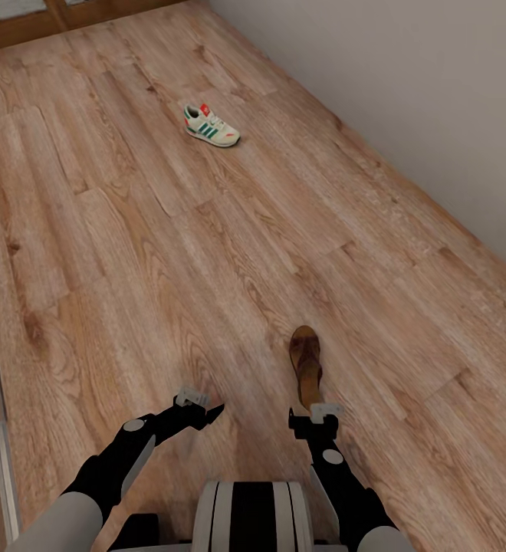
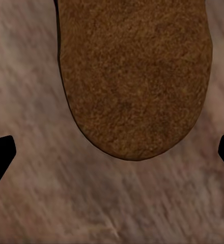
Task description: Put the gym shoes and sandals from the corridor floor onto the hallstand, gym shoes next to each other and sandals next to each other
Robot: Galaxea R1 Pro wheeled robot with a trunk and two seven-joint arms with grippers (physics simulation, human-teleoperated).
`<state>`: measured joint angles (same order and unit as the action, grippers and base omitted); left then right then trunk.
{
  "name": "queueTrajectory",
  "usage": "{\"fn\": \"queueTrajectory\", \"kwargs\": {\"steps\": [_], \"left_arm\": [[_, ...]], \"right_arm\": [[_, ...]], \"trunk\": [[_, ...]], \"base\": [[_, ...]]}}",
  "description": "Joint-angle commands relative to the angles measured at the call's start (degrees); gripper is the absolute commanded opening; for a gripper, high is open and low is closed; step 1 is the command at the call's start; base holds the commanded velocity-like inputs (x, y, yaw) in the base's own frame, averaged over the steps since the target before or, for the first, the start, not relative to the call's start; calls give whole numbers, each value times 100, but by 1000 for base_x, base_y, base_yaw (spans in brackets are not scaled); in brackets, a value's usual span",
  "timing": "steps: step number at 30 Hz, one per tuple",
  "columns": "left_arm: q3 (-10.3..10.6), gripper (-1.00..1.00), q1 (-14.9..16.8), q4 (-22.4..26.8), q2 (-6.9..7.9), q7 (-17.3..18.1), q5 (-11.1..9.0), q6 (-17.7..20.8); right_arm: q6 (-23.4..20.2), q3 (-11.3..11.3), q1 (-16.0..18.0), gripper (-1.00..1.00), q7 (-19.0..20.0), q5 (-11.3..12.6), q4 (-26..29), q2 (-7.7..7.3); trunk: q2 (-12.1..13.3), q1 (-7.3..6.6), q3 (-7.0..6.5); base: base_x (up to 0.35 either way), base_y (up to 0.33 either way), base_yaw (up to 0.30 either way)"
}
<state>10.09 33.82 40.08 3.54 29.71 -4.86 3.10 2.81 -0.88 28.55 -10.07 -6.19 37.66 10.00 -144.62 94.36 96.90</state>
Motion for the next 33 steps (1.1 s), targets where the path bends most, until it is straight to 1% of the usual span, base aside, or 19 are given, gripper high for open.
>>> {"fn": "queueTrajectory", "kwargs": {"steps": [1,3,6,10,15,16,17,21,22,33], "left_arm": [[22,100,1,9,6,5,-53,33],[21,100,1,14,6,8,-55,31],[23,100,-8,161,0,15,-57,30],[22,100,-52,712,10,-2,-57,47],[14,100,-63,1069,40,-7,-63,58],[14,100,-63,1069,40,-7,-63,58],[13,100,-67,1214,50,-10,-68,68],[11,100,-73,1471,52,-19,-73,104],[13,100,-76,1615,46,-24,-75,124],[10,100,-85,1701,66,-27,-76,138]], "right_arm": [[1,-9,2,100,-39,-58,-4,0],[1,-9,2,100,-39,-58,-4,0],[1,-9,2,100,-39,-58,-4,0],[1,-9,2,100,-39,-58,1,0],[1,-9,2,100,-39,-58,4,0],[1,-9,2,100,-39,-58,4,0],[1,-9,2,100,-39,-58,4,0],[1,-9,2,100,-39,-58,5,0],[1,-9,2,100,-39,-58,5,0],[1,-9,2,100,-39,-58,5,0]], "trunk": [[-1,-1,4],[-1,-1,5],[-1,-1,6],[-1,-1,6],[-1,-1,6],[-1,-1,6],[-1,-1,6],[-1,-1,6],[-1,-1,6],[-1,-1,6]], "base": [[0,0,0],[0,0,0],[0,0,0],[0,0,0],[0,0,0],[0,0,0],[0,0,0],[0,0,0],[0,0,0],[0,0,0]]}}
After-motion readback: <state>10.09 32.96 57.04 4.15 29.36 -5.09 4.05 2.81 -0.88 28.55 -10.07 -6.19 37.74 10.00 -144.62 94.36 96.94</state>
